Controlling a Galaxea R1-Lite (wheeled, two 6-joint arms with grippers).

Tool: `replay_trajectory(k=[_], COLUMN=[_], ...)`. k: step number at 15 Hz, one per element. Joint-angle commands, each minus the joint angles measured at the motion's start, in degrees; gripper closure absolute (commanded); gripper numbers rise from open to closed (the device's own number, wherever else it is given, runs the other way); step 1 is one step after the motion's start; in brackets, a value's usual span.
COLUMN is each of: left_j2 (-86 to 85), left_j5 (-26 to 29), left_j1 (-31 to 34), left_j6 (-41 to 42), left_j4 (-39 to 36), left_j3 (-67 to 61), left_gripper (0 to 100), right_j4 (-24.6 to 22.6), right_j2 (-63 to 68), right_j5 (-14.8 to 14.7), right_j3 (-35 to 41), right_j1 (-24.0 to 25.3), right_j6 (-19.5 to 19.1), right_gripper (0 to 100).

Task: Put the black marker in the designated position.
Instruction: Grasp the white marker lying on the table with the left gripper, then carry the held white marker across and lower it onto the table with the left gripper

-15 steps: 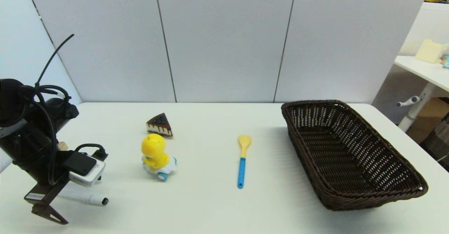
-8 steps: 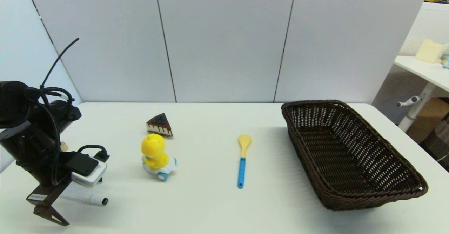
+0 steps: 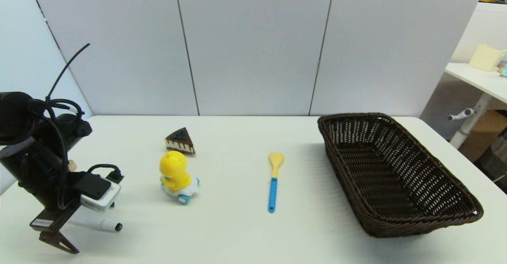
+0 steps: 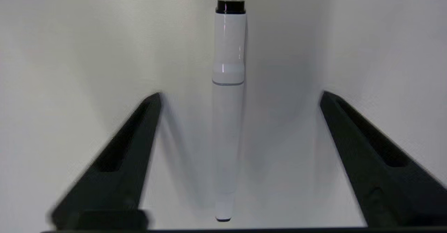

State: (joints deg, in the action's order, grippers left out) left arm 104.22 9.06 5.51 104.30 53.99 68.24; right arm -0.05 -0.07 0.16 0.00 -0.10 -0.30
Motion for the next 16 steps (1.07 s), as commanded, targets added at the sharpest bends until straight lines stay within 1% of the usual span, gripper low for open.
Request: replay_trajectory(k=[1, 12, 13, 15, 16], left_j2=[1.3, -1.6, -3.8, -8.3, -10.3], left_j5=[-0.2, 0.1, 0.2, 0.0, 0.3], left_j1=[0.0, 0.0, 0.1, 1.1, 3.7], left_j6=[0.8, 0.4, -0.4, -6.7, -9.1], left_j4=[0.1, -0.7, -0.8, -1.9, -2.8], left_j3=[-1.0, -1.0, -1.0, -1.3, -1.4], left_gripper=[100, 100, 100, 100, 100], right_j4=[0.0, 0.0, 0.0, 0.0, 0.0], right_j2=[0.1, 0.1, 0.1, 0.1, 0.1], right_j5=[0.0, 0.0, 0.0, 0.0, 0.0], right_j3=[0.0, 0.0, 0.0, 0.0, 0.0], right_j1=[0.0, 0.0, 0.0, 0.0, 0.0], right_j6=[0.0, 0.0, 0.0, 0.0, 0.0], right_gripper=[0, 0, 0, 0, 0])
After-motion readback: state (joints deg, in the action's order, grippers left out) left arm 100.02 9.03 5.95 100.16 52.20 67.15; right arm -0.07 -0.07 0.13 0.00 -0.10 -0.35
